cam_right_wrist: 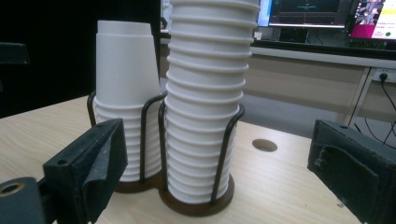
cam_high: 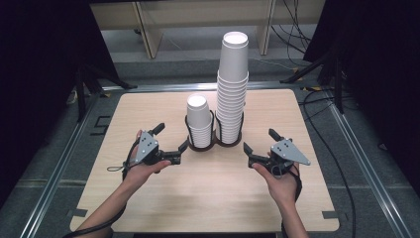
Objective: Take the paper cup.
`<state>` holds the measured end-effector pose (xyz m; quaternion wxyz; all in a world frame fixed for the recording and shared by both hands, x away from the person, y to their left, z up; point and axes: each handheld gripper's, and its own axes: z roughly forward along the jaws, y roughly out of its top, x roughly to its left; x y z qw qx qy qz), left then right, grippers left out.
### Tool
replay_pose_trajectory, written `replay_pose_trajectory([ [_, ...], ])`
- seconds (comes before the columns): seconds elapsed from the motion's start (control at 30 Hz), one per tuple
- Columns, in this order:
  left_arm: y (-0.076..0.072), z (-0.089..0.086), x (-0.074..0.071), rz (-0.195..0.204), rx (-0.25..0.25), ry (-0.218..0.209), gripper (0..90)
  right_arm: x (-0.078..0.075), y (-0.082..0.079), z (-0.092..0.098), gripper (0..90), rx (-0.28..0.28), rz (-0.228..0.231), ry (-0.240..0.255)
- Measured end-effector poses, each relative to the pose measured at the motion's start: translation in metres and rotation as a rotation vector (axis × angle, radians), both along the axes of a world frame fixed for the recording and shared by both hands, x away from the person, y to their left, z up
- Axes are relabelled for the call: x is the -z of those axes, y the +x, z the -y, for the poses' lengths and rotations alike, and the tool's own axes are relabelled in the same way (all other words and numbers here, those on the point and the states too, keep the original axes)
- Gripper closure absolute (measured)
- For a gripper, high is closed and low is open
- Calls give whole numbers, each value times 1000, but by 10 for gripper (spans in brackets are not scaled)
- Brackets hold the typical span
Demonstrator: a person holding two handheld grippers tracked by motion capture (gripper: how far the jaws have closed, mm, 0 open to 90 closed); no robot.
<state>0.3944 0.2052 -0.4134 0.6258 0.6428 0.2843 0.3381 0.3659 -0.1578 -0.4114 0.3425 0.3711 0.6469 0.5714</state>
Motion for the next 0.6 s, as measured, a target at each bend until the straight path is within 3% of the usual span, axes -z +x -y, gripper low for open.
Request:
replay_pose_trajectory([
  [0.03,0,2,-3,-18,-2,-1,0,-3,3,0,50,-12,6,-5],
  [0.1,4,8,-11,8,-2,9,0,-11,7,-2,47,-13,5,2],
  [0.27,16,25,-29,36,40,11,0,-34,20,-8,43,-16,49,0],
  [0.4,27,38,-44,57,62,25,0,-53,33,-11,42,-31,58,2],
  [0.43,30,42,-48,63,66,28,0,-58,36,-13,42,-31,71,17],
  [0.5,36,48,-55,71,79,29,0,-69,43,-14,42,-26,93,4],
  [0.6,45,59,-65,78,86,41,0,-85,53,-17,41,-34,87,28],
])
